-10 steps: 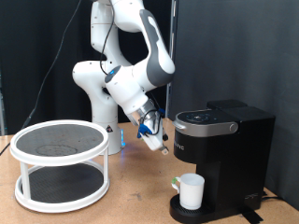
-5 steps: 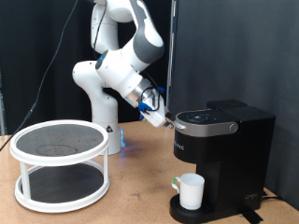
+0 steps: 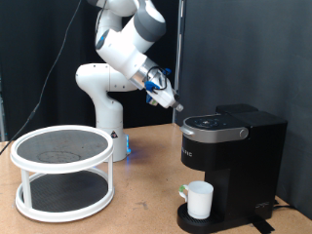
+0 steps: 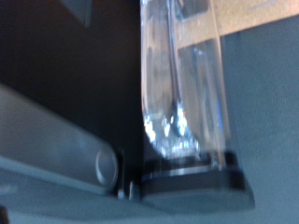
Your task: Make a cup of coffee with the keurig machine
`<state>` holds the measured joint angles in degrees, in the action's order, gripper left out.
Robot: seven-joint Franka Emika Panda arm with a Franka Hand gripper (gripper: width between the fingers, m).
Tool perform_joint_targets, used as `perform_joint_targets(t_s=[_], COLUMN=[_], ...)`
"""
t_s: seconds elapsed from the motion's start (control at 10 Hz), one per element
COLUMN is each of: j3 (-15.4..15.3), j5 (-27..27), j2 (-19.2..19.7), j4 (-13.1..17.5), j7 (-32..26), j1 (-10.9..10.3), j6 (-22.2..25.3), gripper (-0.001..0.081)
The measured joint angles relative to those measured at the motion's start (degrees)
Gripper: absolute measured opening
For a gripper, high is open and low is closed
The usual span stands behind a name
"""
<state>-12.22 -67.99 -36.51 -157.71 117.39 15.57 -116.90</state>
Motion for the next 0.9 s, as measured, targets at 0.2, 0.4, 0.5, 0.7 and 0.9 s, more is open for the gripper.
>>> perform_joint_targets(t_s=[0.2,0.4,0.5,0.7,0.9], j3=[0.87,1.29,1.16,-0.27,-5.02], j5=[0.06,0.12,0.38,5.52,19.4], j2=[-3.61,-5.2,-5.09,-4.75,-4.33], j4=[0.71,0.5,1.21,5.15,10.19], j7=[3.84,5.17,5.08,7.02,12.53], j1=[0.05,0.18,0.17,0.48,3.1], j6=[0.81,1.73,1.82,0.93,0.34], gripper=[0.0734,0.0734,0.0734,0.0734,0.0734])
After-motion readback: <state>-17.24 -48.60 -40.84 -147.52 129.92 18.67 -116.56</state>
